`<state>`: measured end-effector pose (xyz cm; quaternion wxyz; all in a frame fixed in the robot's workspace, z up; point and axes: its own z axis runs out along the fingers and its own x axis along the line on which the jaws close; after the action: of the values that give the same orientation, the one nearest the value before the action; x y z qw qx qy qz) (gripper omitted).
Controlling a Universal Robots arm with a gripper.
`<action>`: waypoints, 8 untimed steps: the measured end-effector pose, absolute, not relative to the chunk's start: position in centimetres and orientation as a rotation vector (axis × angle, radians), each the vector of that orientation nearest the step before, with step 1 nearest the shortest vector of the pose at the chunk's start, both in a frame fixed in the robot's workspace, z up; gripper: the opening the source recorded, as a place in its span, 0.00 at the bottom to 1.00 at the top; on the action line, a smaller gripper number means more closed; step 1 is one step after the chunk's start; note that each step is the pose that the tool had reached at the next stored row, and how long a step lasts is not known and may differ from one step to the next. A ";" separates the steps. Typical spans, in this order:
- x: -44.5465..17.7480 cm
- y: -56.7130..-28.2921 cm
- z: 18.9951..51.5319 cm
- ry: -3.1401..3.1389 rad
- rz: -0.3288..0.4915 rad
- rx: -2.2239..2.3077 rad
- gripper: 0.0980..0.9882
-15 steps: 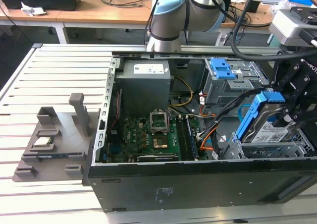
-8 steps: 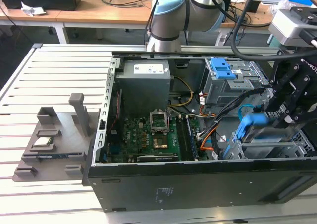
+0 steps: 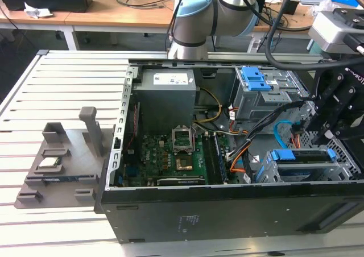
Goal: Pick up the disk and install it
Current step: 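Insert the disk into the insertion slot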
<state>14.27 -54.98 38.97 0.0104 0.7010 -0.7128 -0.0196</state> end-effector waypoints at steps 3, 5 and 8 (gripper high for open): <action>14.3 -55.0 39.0 -2.225 -0.061 2.188 0.08; 14.3 -55.0 39.0 -2.225 -0.061 2.188 0.01; 14.3 -55.0 38.9 -2.225 -0.061 2.188 0.01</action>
<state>14.27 -54.98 38.94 0.0104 0.7010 -0.7128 -0.0196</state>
